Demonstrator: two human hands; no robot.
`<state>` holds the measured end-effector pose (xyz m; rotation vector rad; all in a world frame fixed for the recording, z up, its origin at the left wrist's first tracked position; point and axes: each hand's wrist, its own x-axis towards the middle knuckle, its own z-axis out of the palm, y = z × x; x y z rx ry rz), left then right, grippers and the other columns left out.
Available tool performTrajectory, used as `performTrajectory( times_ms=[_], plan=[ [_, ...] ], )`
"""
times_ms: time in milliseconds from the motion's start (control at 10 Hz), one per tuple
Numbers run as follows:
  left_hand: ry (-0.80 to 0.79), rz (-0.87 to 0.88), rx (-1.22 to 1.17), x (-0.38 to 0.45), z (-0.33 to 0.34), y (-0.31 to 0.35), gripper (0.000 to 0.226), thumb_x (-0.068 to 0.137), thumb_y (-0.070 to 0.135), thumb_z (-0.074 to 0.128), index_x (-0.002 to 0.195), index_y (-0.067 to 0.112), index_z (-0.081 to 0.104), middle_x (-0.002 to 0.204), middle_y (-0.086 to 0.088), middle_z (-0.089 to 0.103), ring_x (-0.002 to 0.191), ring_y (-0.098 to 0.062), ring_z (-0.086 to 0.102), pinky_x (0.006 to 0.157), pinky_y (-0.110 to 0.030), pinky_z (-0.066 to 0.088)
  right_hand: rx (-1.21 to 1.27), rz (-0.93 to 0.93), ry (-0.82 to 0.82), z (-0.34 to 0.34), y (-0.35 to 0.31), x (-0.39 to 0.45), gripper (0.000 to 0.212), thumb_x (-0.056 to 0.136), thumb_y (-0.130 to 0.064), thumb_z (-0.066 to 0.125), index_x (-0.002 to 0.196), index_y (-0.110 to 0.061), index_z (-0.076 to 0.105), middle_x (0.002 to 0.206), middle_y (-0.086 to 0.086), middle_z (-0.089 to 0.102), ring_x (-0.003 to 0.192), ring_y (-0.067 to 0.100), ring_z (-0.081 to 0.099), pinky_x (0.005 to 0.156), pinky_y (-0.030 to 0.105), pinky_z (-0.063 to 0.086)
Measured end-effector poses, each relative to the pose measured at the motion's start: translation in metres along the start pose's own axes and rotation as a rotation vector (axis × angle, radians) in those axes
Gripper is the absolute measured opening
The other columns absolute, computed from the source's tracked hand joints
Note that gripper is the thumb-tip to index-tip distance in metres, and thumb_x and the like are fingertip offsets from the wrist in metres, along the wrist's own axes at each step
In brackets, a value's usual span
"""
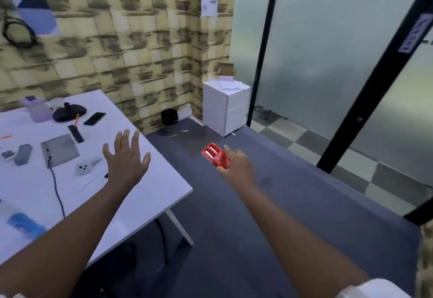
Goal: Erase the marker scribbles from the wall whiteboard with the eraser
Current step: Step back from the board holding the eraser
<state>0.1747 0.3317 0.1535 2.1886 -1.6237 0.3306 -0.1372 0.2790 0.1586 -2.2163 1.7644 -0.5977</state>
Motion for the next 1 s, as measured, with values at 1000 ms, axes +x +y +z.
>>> performTrajectory(
  times_ms=[1000],
  plan=[
    [-0.638, 0.044, 0.194, 0.121, 0.318, -0.137, 0.077, 0.108, 0.051, 0.047, 0.170, 0.016, 0.018, 0.177, -0.017, 0.015, 0.164, -0.035, 0.012, 0.127, -0.063, 0.013, -0.092, 0.238, -0.536, 0.358, -0.067, 0.167, 0.064, 0.089, -0.052, 0.072, 0.140, -0.021, 0.048, 0.115, 0.006, 0.054, 0.103, 0.026, 0.062, 0.084, 0.039, 0.054]
  ],
)
